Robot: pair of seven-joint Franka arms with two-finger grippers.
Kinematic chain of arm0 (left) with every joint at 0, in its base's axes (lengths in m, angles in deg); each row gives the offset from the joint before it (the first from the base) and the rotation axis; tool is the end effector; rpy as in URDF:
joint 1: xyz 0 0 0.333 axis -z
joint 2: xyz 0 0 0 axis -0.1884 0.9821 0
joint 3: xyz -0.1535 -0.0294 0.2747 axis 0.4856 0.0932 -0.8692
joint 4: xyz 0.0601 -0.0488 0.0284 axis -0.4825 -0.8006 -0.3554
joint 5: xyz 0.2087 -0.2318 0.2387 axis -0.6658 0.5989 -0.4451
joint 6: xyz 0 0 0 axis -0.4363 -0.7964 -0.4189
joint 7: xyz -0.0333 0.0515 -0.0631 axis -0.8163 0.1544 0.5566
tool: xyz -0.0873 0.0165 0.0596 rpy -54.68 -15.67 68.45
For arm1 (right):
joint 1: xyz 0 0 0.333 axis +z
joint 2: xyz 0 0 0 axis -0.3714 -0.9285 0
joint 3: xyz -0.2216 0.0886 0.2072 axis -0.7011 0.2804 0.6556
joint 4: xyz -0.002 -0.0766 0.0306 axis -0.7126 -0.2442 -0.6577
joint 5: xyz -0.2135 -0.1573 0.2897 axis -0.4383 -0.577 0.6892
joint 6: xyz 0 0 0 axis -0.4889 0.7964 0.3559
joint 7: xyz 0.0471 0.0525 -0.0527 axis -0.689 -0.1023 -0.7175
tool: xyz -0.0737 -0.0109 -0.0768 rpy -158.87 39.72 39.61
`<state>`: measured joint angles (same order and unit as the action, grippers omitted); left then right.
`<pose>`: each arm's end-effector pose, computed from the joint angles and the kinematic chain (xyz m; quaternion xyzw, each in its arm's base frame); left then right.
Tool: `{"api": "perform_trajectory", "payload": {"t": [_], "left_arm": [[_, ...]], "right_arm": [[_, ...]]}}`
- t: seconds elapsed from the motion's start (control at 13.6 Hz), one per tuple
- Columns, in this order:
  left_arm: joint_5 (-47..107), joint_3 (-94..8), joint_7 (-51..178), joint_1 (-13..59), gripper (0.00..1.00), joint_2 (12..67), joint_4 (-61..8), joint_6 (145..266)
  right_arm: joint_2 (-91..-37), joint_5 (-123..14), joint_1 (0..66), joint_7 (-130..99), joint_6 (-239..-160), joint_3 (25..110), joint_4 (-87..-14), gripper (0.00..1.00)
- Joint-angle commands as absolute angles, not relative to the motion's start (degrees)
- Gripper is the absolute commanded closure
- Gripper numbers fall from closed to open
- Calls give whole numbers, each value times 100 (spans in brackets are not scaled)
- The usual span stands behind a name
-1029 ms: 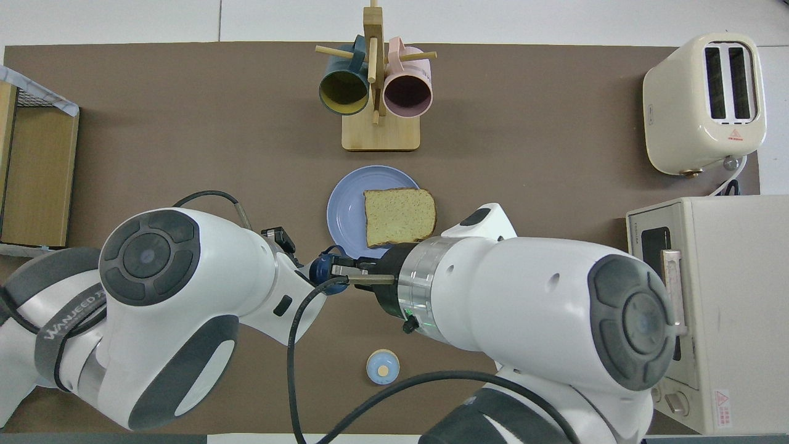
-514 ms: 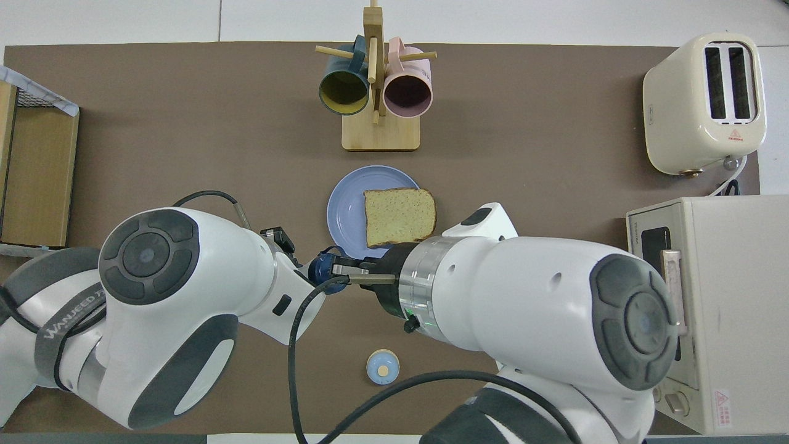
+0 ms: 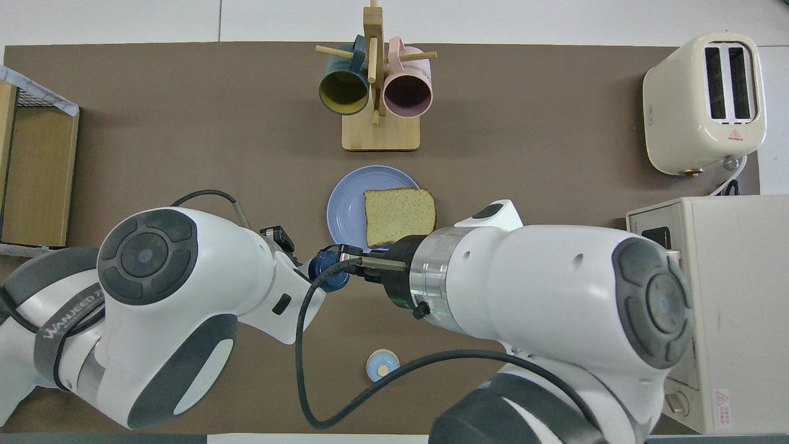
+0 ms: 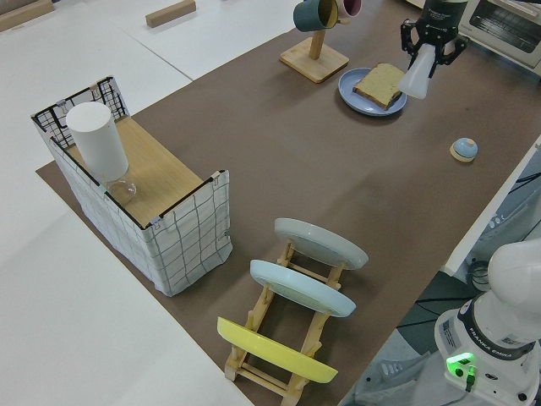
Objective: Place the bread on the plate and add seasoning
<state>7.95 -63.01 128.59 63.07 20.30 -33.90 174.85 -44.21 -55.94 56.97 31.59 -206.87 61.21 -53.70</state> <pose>0.4185 -0.2921 0.5096 0.7409 -0.6695 0.0028 0.0525 0.4524 0.3498 0.5937 -0.9459 0.1260 -0.0077 0.2990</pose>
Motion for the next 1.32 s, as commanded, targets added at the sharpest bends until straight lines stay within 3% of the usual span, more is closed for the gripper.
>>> {"api": "perform_trajectory", "payload": {"t": [0.0, 0.29, 0.37, 0.44, 0.51, 0.81, 1.1, 1.25], "left_arm": [[767, -6318, 12827, 6342, 100, 1838, -3577, 17553], [767, -6318, 12826, 6342, 100, 1838, -3577, 17553], [767, -6318, 12818, 6342, 100, 1838, -3577, 17553], [767, -6318, 12818, 6342, 100, 1838, -3577, 17562], [767, -6318, 12826, 6333, 100, 1838, -3577, 17553], [767, -6318, 12818, 6333, 100, 1838, -3569, 17553], [767, -6326, 12818, 6316, 100, 1838, -3569, 17553], [759, -6326, 12809, 6316, 100, 1847, -3569, 17562]], "right_arm": [[-4438, -5201, 5467, 3219, -20643, 6101, -5302, 100], [-4429, -5218, 5344, 3132, -20687, 6092, -5363, 100], [-4412, -5253, 5335, 3105, -20696, 6092, -5390, 80], [-4403, -5305, 5344, 3070, -20687, 6092, -5399, 19], [-4394, -5402, 5309, 3035, -20591, 6075, -5407, 0], [-4403, -6901, 4424, 1878, -19346, 6074, -5224, 0], [-4438, -8150, 3273, 166, -17545, 6083, -4496, 0], [-4664, -8556, 2894, -549, -17146, 6048, -4092, 0]]}}
